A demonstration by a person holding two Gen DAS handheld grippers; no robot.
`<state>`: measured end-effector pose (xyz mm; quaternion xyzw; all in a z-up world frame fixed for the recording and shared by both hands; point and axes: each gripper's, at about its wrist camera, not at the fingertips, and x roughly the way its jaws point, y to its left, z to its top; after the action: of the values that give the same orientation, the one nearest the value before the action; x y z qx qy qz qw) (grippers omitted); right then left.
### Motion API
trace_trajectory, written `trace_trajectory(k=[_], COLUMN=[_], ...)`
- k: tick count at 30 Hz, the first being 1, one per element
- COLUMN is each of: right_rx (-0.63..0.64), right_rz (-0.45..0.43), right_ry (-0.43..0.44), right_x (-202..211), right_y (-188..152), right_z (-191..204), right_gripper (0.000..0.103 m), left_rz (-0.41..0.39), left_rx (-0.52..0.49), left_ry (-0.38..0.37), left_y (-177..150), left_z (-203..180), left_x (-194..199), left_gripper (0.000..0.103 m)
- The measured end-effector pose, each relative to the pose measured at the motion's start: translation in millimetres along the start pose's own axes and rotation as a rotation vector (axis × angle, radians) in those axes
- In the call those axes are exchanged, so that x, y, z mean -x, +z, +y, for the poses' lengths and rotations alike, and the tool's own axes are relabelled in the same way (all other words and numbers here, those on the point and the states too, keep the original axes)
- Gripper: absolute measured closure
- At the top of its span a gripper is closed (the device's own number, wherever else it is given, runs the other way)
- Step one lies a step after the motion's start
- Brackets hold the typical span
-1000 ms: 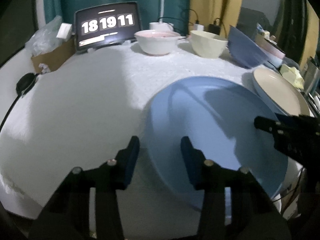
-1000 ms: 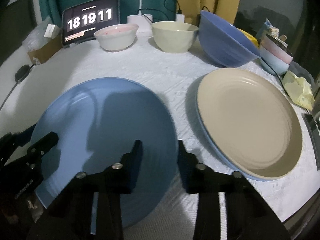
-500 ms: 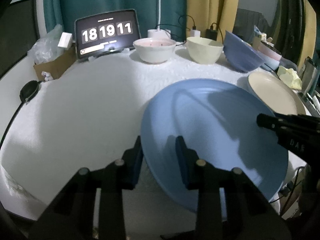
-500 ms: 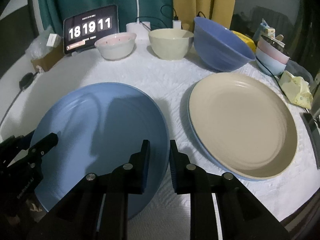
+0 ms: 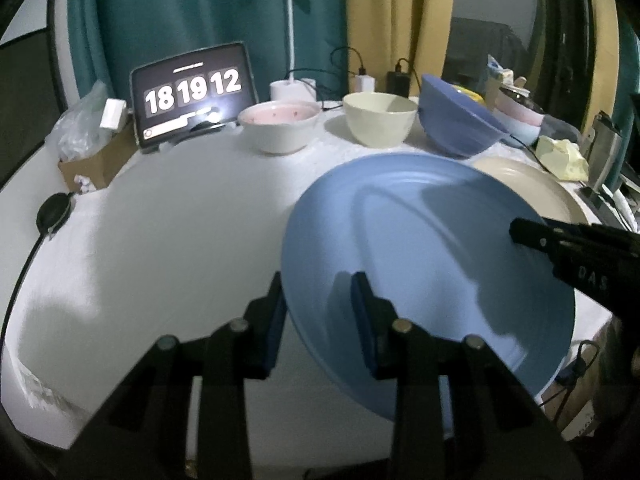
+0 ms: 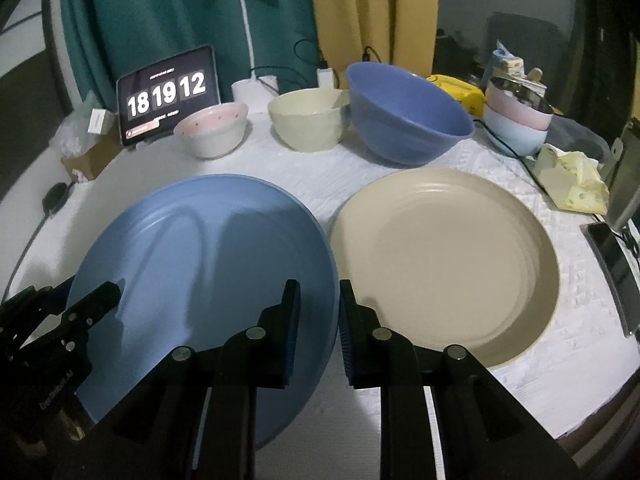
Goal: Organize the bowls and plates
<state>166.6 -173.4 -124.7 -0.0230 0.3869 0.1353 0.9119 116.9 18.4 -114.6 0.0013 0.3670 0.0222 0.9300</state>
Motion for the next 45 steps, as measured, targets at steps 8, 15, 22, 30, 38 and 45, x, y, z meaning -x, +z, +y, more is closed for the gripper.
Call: trace_trajectory(k=[8, 15, 22, 30, 38, 45], right_rx=[-0.045, -0.078, -0.117, -0.152, -0.175, -0.185], right_rz=[-0.018, -0.029, -0.044, -0.046, -0.041, -0.029], right_ry=[0.005, 0.003, 0.002, -0.011, -0.032, -0.046], right_x=[5, 8, 10, 8, 2, -6], right_y=[4, 9, 14, 19, 24, 26], right_z=[-25, -50, -75, -103, -132, -151], right_gripper=[0.083, 0.083, 0.083, 0.083, 0.083, 0.083], left_rz=[0.005, 0.016, 0.018, 0.044, 0.066, 0.09], left_rx=[-0.036, -0.061, -0.095, -0.112, -0.128, -0.137], left_ry=[-0.008, -0.019, -0.027, -0.053, -0.074, -0.09], left_y=[13, 22, 35, 45, 55, 60], left_z=[-25, -47, -70, -95, -121, -137], left_x=[-1, -5, -10, -24, -42, -57], left_gripper=[0.07, 0.07, 0.07, 0.07, 0.07, 0.07])
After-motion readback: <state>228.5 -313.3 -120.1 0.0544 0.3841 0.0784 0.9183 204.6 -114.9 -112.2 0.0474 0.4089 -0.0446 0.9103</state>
